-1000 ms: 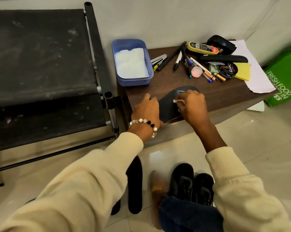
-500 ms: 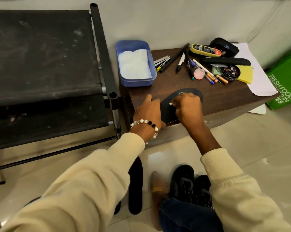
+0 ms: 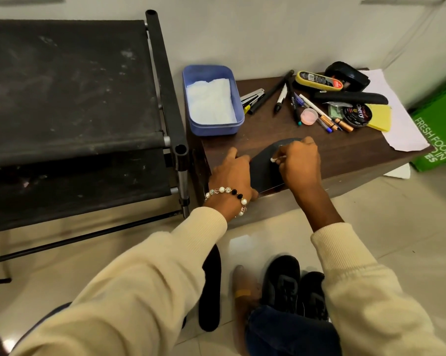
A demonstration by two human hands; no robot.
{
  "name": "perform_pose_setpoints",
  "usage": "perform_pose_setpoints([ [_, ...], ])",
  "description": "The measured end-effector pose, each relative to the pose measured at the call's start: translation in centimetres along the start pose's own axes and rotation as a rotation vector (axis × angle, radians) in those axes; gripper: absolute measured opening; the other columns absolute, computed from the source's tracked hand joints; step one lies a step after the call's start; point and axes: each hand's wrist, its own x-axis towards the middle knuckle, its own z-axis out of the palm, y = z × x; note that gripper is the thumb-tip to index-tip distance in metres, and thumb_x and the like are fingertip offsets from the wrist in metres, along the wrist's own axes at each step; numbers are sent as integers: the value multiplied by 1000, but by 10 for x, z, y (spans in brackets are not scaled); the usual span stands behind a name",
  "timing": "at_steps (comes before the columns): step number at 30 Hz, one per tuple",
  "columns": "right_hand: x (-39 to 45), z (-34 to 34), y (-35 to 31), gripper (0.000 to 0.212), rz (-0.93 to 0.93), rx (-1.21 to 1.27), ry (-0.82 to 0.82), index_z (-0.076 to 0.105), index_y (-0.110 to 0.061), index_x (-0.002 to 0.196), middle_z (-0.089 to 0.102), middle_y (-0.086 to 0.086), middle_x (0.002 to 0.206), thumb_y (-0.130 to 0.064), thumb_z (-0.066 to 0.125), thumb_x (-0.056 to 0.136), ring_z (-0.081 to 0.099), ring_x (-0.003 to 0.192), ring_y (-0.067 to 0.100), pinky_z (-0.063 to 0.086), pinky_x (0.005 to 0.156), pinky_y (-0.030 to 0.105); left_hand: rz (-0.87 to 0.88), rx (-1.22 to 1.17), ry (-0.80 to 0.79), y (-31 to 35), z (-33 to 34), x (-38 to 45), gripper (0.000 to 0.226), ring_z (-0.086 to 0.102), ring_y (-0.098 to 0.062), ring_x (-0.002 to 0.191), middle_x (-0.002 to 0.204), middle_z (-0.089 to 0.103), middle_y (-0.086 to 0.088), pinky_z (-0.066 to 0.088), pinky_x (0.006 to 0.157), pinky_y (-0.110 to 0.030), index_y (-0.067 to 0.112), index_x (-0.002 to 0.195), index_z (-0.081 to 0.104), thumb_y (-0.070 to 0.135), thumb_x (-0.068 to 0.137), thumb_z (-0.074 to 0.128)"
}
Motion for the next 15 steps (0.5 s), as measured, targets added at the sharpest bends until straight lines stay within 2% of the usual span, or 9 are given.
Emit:
perform_pose_setpoints([
  [3,10,4,-3,24,29,16,78,66,-13,113,51,16,117,-14,58,91,47,96,21,37,74,26,6,2,-1,0,0,0,69,55,-29,105,126,40,-1,53,86,-40,19,127,55,29,66,87],
  [5,21,5,-7,22,42,28,110,66,-10,112,56,17,113,-12,56,92,50,104,25,43,79,30,10,6,3,-1,0,0,69,55,-29,104,127,39,-1,53,86,-39,19,127,55,30,67,86],
  [7,32,4,-12,22,66,65,120,65,-8,111,59,17,113,-11,56,92,55,104,26,47,83,34,13,7,2,-1,1,0,70,55,-28,104,128,39,-1,53,86,-39,19,128,55,31,67,86],
  [15,6,6,3,24,23,1,6,68,-12,111,66,12,107,-10,53,92,59,100,26,51,86,37,18,14,14,-2,2,-1,72,56,-29,103,124,38,-1,53,86,-41,18,129,54,33,66,86],
])
